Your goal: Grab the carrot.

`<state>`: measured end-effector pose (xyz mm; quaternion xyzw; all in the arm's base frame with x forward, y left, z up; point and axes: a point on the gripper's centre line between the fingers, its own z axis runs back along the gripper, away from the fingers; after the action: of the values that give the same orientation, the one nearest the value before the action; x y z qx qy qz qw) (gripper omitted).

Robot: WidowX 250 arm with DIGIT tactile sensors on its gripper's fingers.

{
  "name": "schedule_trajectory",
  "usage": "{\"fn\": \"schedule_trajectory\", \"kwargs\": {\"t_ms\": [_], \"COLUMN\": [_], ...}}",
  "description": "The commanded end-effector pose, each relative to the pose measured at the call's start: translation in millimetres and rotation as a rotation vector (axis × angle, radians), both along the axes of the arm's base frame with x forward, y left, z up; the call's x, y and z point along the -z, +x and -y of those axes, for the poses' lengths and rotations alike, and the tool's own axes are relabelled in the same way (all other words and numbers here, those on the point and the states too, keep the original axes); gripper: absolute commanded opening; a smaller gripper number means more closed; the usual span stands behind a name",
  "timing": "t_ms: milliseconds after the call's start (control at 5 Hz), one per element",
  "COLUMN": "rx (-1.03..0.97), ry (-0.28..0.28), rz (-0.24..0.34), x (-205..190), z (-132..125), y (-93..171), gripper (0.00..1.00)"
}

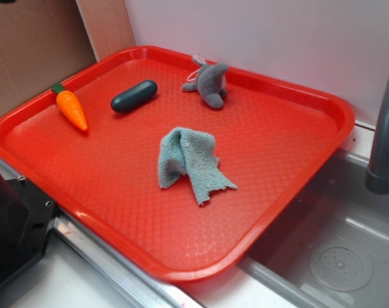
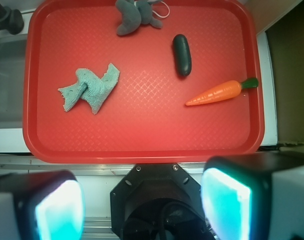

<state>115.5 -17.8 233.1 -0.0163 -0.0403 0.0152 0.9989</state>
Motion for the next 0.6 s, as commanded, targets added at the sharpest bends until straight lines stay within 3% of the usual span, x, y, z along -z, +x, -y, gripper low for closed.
{"fn": "schedule_trajectory", "kwargs": {"t_ms": [0,200,400], "rx": [0.0,-0.218,-0.428], "ry": [0.0,-0.069,-0.079], "rz": [0.0,0.029,0.013], "x": [0.0,13.1,33.5], "z": [0.0,-3.6,-15.3], "y": [0.0,14.6,29.4], "gripper": [1.0,1.0,1.0]}}
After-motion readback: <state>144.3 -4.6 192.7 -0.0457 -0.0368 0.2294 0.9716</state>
